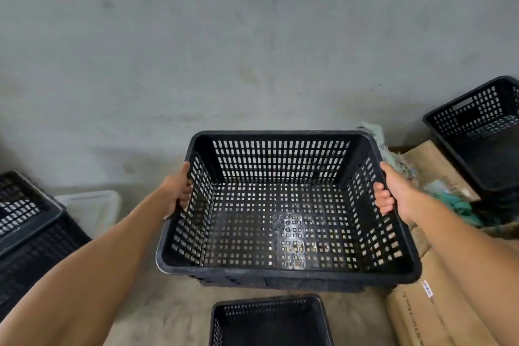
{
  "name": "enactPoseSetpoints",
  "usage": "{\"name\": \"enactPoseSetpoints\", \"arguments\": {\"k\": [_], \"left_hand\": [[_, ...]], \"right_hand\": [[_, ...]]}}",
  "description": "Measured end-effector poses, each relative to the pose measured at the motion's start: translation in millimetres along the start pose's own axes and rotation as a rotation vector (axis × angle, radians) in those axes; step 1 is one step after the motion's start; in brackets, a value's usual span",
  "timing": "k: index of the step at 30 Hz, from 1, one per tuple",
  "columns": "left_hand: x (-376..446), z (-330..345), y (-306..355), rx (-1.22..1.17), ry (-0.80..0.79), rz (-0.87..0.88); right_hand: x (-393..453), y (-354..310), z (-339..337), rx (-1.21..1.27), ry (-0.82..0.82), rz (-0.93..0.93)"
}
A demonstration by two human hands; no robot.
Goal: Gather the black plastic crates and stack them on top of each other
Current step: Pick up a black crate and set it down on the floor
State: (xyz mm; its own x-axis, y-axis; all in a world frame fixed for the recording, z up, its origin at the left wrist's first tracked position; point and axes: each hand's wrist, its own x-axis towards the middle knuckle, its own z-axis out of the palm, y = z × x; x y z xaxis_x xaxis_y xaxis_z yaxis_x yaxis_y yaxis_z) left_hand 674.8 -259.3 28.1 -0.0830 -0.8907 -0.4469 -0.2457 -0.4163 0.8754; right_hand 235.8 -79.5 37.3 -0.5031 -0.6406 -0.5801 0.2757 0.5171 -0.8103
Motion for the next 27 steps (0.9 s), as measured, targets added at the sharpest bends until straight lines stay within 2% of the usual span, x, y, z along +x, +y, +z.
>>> {"name": "enactPoseSetpoints", "arguments": {"k": [3, 9, 18, 27], "left_hand": [[-16, -24, -38, -0.047, -0.031, -0.097], [-36, -27, -128, 0.019, 0.062, -0.2], [-27, 6, -270, 0.181, 0.255, -0.373], [31, 29, -391, 0.225, 0.287, -0.472]], "right_hand": [[-19, 37, 15, -0.071, 0.037, 0.027], [-21, 108, 31, -0.189, 0.077, 0.107], [31, 244, 26, -0.247, 0.108, 0.267], [106, 338, 36, -0.249, 0.132, 0.355]]}}
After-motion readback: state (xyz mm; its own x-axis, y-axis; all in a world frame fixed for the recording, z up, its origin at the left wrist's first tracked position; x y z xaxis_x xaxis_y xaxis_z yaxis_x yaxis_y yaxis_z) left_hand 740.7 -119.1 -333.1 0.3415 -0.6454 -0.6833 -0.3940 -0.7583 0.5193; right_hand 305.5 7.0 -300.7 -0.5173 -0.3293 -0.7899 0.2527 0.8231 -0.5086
